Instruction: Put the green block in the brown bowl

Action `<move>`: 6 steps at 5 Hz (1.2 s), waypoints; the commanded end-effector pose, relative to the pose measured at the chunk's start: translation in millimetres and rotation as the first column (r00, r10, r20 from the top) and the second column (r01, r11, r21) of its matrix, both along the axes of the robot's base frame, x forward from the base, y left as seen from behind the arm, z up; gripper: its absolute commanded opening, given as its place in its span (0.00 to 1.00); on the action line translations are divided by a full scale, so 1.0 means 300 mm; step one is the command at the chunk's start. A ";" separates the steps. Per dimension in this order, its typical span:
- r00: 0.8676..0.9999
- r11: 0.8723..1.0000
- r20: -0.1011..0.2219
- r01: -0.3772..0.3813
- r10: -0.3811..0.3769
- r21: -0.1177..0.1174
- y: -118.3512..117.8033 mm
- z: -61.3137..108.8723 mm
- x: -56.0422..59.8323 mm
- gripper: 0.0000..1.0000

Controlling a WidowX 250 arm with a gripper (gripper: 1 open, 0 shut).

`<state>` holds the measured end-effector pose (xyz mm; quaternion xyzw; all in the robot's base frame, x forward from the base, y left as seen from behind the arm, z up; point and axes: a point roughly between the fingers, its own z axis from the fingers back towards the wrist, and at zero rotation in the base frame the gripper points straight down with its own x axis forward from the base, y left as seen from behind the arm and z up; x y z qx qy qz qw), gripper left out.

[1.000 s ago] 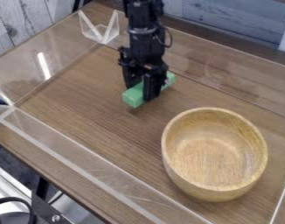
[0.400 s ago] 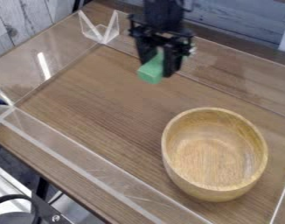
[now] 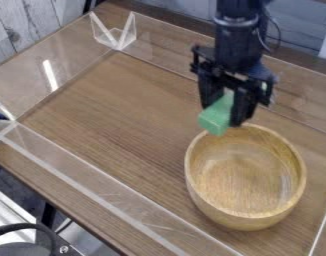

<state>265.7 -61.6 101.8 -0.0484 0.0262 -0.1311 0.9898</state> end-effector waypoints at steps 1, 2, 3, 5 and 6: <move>0.999 1.000 0.051 0.014 -0.013 -0.017 -0.060 0.029 -0.023 0.00; 0.999 0.999 0.035 0.031 -0.030 -0.020 -0.101 -0.003 -0.059 0.00; 0.999 0.998 0.018 0.052 -0.051 -0.021 -0.131 -0.038 -0.087 0.00; 0.998 0.997 -0.005 0.068 -0.068 -0.022 -0.143 -0.094 -0.112 0.00; 0.997 0.997 -0.012 0.072 -0.072 -0.023 -0.142 -0.109 -0.117 0.00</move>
